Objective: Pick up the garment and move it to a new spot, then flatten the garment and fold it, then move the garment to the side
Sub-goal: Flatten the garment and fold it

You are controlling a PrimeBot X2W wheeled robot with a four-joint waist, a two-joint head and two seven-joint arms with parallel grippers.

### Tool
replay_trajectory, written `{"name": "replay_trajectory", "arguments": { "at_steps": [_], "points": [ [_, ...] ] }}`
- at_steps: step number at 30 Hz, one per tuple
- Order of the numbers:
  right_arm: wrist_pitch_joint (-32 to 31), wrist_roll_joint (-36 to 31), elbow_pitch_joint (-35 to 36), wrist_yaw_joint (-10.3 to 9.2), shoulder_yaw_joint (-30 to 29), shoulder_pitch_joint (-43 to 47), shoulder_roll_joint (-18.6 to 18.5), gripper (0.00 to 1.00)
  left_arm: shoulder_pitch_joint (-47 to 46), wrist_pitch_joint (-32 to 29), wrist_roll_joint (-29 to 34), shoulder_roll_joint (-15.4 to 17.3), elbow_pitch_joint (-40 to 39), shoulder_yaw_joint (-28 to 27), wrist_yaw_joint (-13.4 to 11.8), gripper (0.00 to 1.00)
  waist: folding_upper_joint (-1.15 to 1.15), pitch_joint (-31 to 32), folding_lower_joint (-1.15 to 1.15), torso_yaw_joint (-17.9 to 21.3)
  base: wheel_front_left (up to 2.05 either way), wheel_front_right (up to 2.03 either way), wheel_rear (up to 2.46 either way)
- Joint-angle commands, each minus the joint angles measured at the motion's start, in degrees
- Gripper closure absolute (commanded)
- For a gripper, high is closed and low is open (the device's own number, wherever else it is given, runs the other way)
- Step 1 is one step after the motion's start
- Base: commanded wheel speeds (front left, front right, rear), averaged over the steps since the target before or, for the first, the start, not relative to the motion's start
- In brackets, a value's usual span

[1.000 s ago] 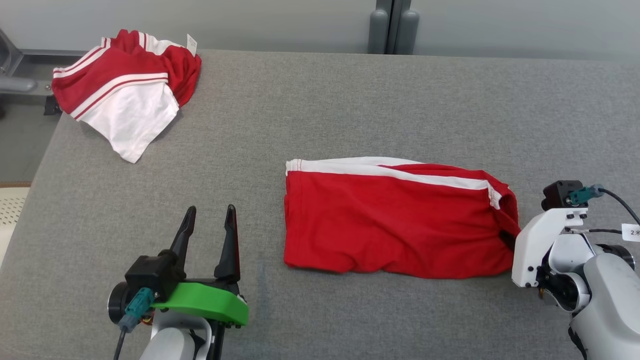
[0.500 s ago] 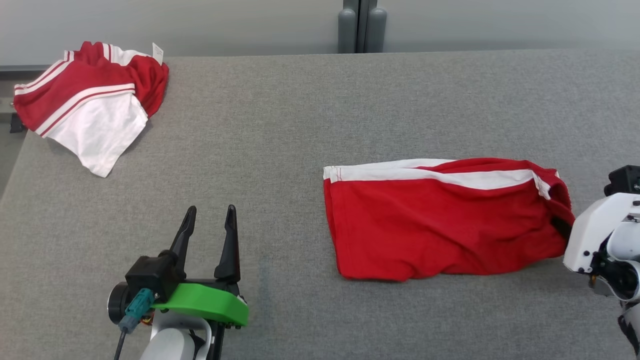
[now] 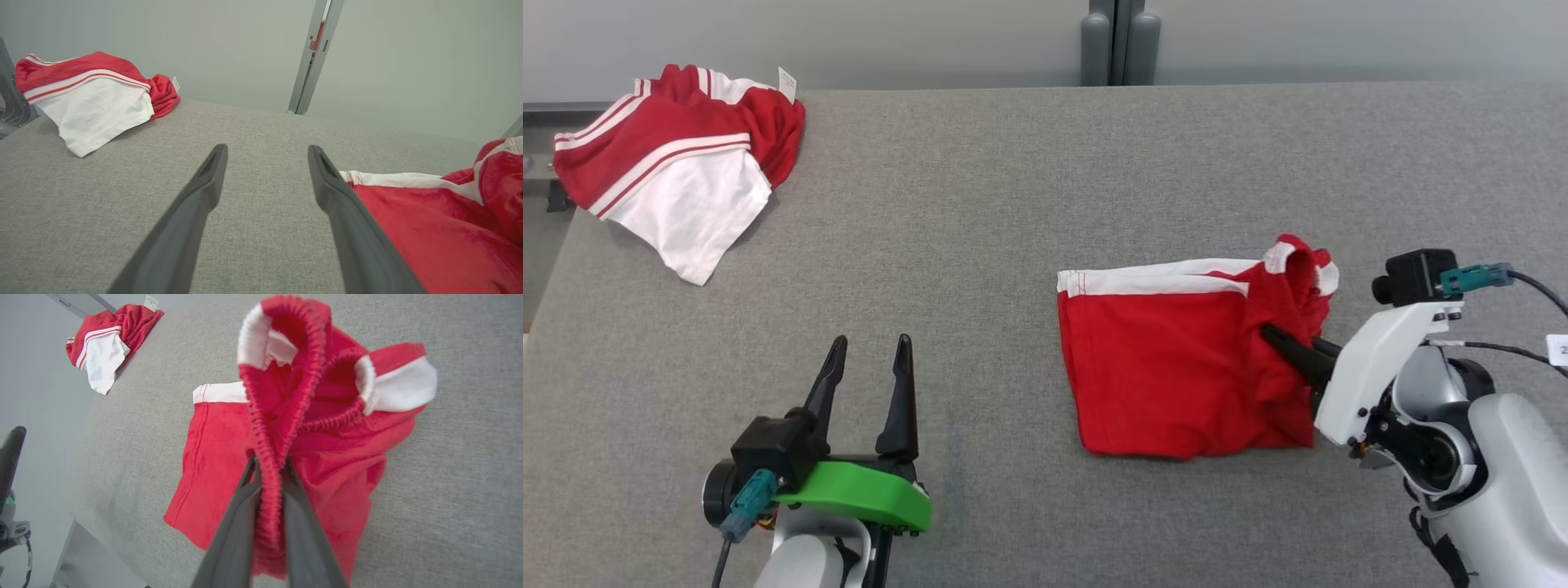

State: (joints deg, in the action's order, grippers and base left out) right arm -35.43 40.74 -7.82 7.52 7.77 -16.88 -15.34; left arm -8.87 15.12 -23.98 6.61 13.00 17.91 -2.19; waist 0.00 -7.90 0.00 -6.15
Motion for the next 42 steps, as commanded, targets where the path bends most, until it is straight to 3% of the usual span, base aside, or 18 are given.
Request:
{"name": "replay_trajectory", "arguments": {
  "at_steps": [1, 19, 20, 21, 26, 33, 42],
  "points": [
    [0.2, 0.2, 0.1, -0.07, 0.9, -0.8, 0.7, 1.00, -0.8, 0.0, 0.6, 0.0, -0.1, -0.2, 0.2, 0.00, 0.00, -0.1, 0.00, -0.7, 0.00, 0.00, 0.00],
    [4.5, -2.7, -12.9, -0.06, 11.4, -9.0, 6.9, 1.00, -1.2, 0.0, 0.9, -1.9, 0.5, -1.0, 1.2, 0.00, 0.00, -1.3, 0.00, -5.3, 0.00, 0.00, 0.00],
    [5.2, -3.0, -13.8, -0.07, 11.9, -9.5, 7.0, 0.85, -1.1, 0.0, 1.0, -2.0, 0.5, -1.1, 1.1, 0.00, 0.00, -1.3, 0.00, -5.4, 0.00, 0.00, 0.00],
    [5.8, -3.5, -14.5, -0.07, 12.4, -9.8, 7.1, 0.00, -1.1, 0.0, 1.1, -2.1, 0.6, -1.2, 1.2, 0.00, 0.00, -1.3, 0.00, -5.4, 0.00, 0.00, 0.00],
    [8.4, -3.3, -16.0, -0.07, 15.4, -10.9, 8.1, 0.00, -1.1, 0.0, 1.3, -2.5, 0.9, -1.4, 1.5, 0.00, 0.00, -1.2, 0.00, -5.3, 0.00, 0.00, 0.00],
    [13.3, -2.1, -11.8, -0.07, 17.5, -10.1, 6.0, 0.00, -0.8, 0.0, 1.8, -2.8, 0.9, -1.9, 1.7, 0.00, 0.00, -0.9, 0.00, -4.3, 0.00, 0.00, 0.00],
    [27.1, -10.5, -6.1, -0.07, 10.7, -6.1, 2.0, 0.00, -1.4, 0.0, 3.0, -3.0, 0.0, -2.3, 1.9, 0.00, 0.00, 0.8, 0.00, -1.4, 0.00, 0.00, 0.00]
  ]
}}
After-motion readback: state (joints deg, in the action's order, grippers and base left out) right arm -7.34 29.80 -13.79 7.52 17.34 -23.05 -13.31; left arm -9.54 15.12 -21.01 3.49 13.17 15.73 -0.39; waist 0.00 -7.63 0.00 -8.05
